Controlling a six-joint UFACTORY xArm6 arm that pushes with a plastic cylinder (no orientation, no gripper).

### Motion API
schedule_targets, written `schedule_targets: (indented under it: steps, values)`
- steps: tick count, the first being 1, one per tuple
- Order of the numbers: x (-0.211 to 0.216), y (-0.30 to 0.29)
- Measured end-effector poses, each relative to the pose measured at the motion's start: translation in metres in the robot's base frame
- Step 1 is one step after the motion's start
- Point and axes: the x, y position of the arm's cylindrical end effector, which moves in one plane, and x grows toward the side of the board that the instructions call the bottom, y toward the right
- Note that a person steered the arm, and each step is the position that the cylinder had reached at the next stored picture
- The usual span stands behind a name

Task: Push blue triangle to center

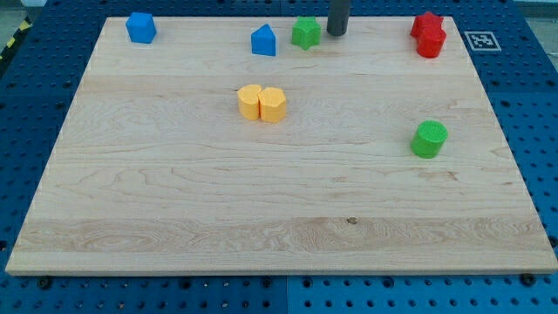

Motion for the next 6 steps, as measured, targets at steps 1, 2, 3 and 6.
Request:
schedule_targets:
  steps: [1, 2, 3, 6]
  values:
    - [-0.02, 0.003]
    - [-0.02, 0.003]
    - [-0.02, 0.001]
    - [-0.019, -0.067]
